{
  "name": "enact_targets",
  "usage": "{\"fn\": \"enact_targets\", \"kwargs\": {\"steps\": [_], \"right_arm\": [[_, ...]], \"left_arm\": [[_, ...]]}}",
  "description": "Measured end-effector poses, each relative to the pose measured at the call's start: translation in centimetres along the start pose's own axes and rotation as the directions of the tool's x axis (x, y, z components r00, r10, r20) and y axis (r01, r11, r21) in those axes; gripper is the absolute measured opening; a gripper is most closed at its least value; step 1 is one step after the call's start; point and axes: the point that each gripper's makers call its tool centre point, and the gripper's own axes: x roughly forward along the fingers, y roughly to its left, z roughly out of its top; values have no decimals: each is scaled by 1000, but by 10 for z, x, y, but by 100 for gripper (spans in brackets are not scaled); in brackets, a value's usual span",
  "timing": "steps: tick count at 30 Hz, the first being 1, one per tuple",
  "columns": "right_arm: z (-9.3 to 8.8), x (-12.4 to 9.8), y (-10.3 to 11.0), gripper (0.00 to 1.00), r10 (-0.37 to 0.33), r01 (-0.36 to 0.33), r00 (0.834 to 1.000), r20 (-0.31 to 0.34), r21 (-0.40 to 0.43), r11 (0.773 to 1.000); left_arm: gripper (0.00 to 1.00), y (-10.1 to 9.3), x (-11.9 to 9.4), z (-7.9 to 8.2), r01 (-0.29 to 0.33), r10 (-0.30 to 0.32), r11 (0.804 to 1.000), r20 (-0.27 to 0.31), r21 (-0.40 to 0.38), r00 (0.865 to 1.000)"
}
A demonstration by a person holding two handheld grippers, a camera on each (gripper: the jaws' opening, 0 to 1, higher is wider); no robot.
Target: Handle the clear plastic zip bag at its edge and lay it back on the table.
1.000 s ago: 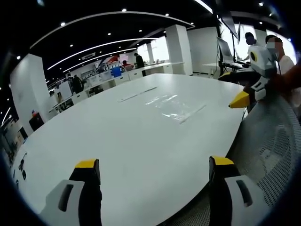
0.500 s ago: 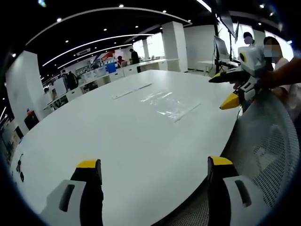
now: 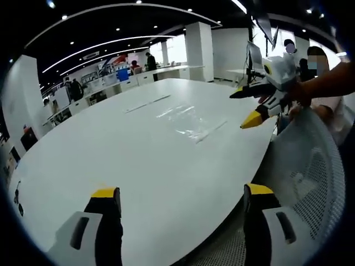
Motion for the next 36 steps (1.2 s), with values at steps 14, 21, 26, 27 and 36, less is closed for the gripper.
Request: {"fn": "enact_targets", "kwargs": {"steps": [14,21,26,27,36], "right_arm": [[-14,23,-5,71,63,-64,997,-54,-17,998],[-27,41,-17,65,79,-76,993,-86,39,996],[-34,47,-22,58,59,-49,992,-116,84,995],[-34,47,-22,57,61,-51,992,-115,86,995],[-43,52,-22,56,80,-57,984,-158,145,988]], "left_arm": [[89,-1,3,10,11,-11,1000,16,-18,1000],[87,-1,5,5,7,-7,1000,-7,-21,1000],[87,0,3,7,-1,1,1000,2,-30,1000],[88,1,3,8,-5,5,999,5,-37,1000],[87,7,2,9,-18,19,997,14,-73,1000]]}}
